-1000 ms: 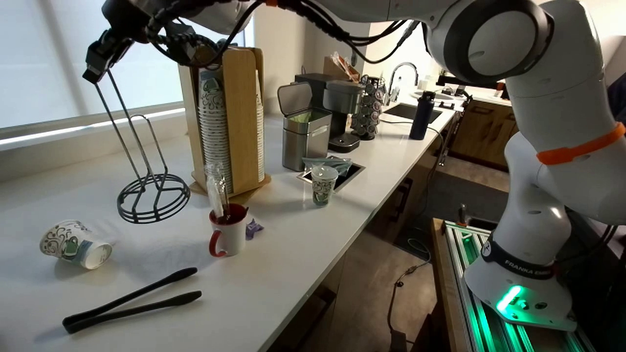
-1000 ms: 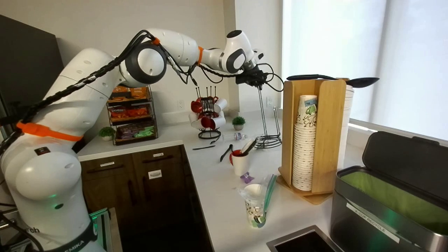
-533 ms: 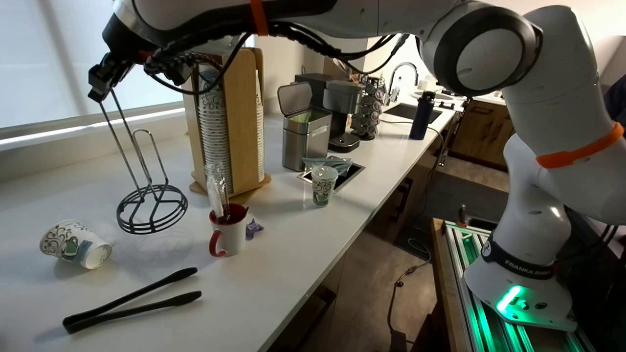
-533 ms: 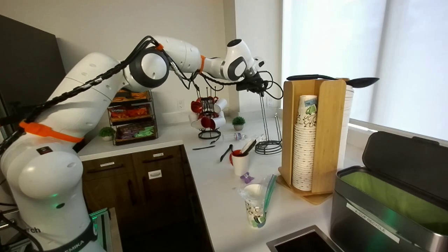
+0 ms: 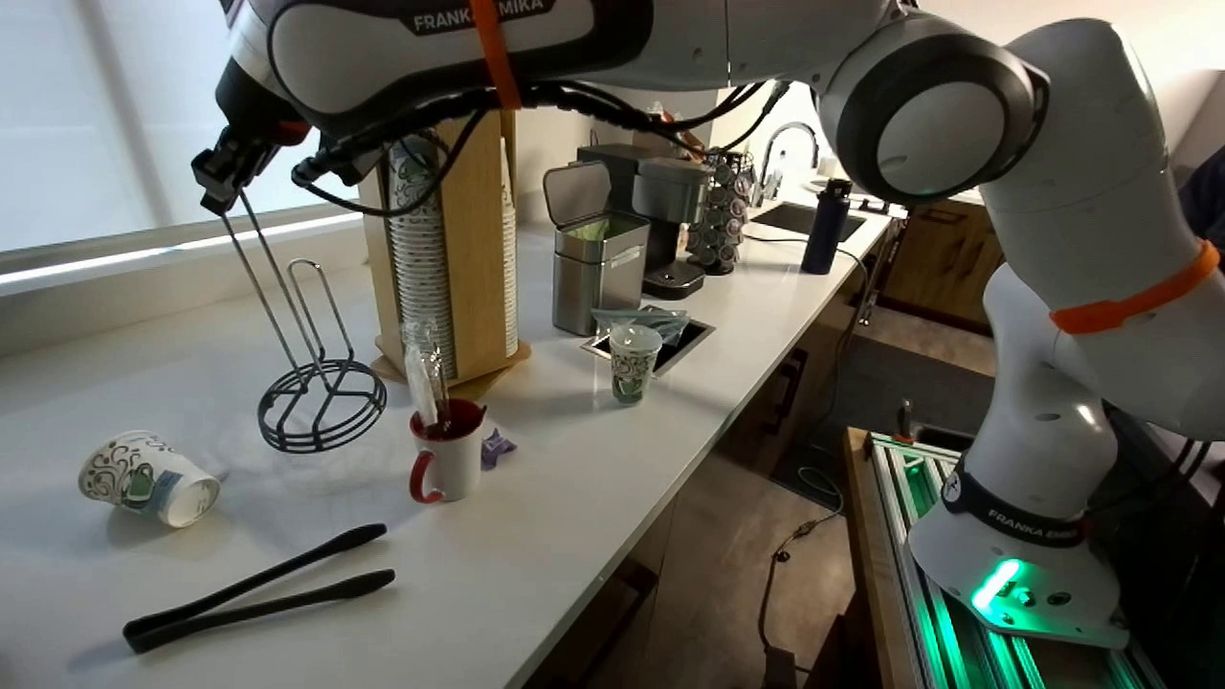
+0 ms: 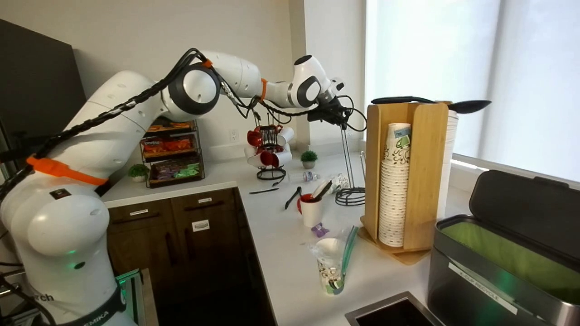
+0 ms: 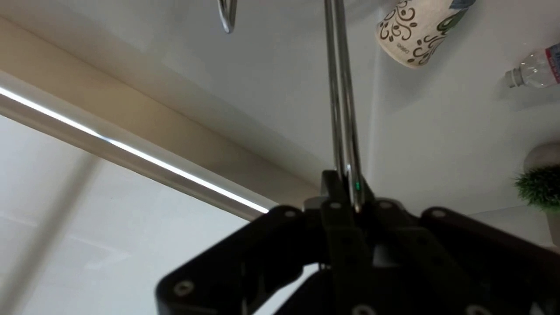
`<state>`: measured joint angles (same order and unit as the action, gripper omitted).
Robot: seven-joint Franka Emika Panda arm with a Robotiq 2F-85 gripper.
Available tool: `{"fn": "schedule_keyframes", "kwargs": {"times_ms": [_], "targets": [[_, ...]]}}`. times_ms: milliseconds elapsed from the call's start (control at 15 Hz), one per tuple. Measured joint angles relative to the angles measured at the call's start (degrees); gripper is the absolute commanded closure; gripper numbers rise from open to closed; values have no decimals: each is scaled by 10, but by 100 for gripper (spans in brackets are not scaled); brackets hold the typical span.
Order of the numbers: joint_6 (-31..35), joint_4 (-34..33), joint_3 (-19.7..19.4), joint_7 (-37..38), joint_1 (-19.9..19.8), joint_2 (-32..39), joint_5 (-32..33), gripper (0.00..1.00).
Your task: Remove the tongs from the cup, then move the paper towel roll to the left
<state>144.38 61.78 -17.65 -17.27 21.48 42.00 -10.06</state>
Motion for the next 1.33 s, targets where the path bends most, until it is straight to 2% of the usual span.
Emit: {"fn": "schedule_keyframes", "kwargs": {"times_ms": [267,333,400,467,667,1000,1333], "targets": [[-1,0,58,86,-34,1,113,98],[-2,0,65,101,-39,1,130,78],[-4,0,72,113,-44,2,145,66],[-6,0,77,124,-48,2,157,61],[-6,-4,85,143,-58,2,185,37],[-7,-14,94,151,-66,1,201,1],[-19,-33,85,150,-59,-8,202,0]]}}
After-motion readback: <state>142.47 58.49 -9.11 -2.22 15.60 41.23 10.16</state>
